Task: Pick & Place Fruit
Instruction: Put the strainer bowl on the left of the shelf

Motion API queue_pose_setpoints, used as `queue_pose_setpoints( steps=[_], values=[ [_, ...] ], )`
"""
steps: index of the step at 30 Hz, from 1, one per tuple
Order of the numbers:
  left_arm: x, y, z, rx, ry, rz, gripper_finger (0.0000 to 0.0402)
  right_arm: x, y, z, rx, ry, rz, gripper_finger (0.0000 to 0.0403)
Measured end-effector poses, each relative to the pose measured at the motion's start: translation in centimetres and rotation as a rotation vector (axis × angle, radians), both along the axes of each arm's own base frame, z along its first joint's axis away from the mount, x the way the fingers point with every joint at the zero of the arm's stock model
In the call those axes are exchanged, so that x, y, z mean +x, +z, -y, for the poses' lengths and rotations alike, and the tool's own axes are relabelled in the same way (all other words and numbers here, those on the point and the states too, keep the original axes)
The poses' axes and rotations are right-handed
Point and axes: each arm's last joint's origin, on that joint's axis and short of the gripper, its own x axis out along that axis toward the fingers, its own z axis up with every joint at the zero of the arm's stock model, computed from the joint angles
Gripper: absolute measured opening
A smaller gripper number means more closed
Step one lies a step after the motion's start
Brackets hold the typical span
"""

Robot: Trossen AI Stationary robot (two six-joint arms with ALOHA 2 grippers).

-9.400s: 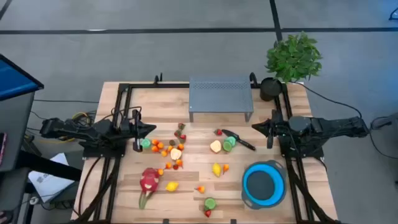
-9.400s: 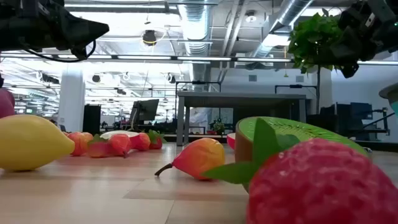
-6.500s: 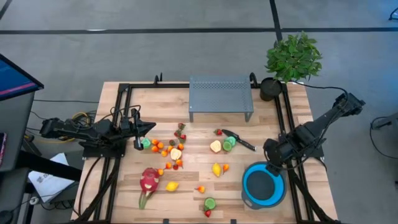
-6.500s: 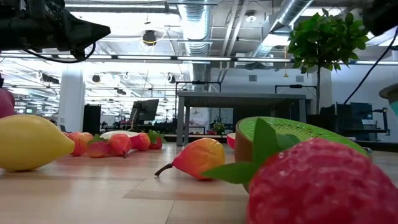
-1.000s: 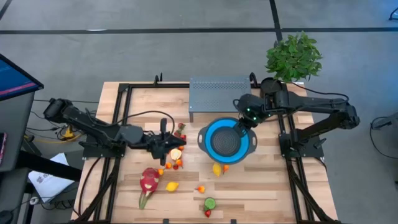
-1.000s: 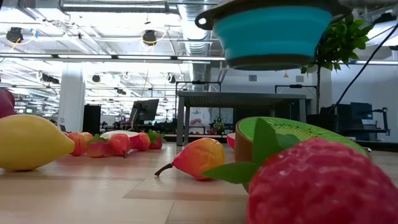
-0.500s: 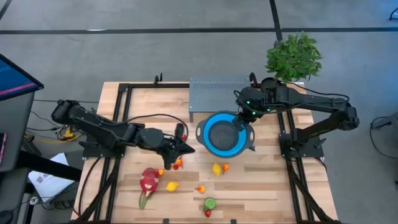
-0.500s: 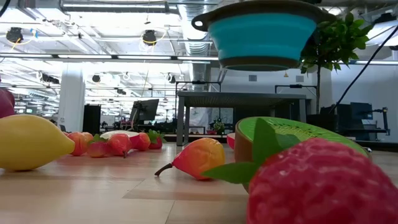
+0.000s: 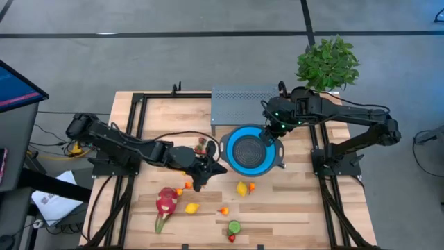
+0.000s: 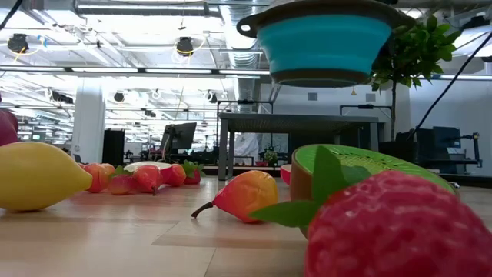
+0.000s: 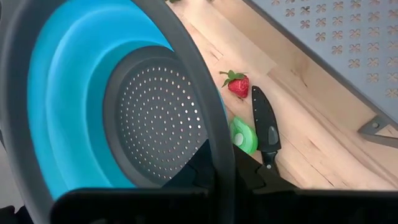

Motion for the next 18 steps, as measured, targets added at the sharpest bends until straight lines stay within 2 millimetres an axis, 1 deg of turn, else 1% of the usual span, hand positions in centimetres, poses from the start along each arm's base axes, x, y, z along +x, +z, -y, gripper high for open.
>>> queue_pose_setpoints(
  steps=[5, 10, 12, 15, 18],
  values=[
    [0.7, -1.1, 0.1, 0.053, 0.044, -0.017, 0.0091, 0.0, 0.0, 0.0, 0.023, -0.019, 0.000, 0.0005],
    [0.7, -1.2, 0.7, 0.054, 0.029, -0.018, 0.0157, 0.1, -0.1, -0.1, 0.037, -0.018, -0.001, 0.0005],
    [0.6, -1.1, 0.8, 0.053, 0.026, -0.012, 0.0176, 0.6, -0.6, -0.1, 0.047, -0.020, -0.025, 0.0005],
    [0.6, -1.1, 1.0, 0.062, 0.049, -0.007, 0.0197, 1.3, -1.9, -0.3, 0.059, -0.008, -0.114, 0.0005],
    [0.5, -1.4, 1.0, 0.046, 0.053, -0.018, 0.0208, 3.1, -3.5, -0.7, 0.058, 0.037, -0.149, 0.0005]
  ],
)
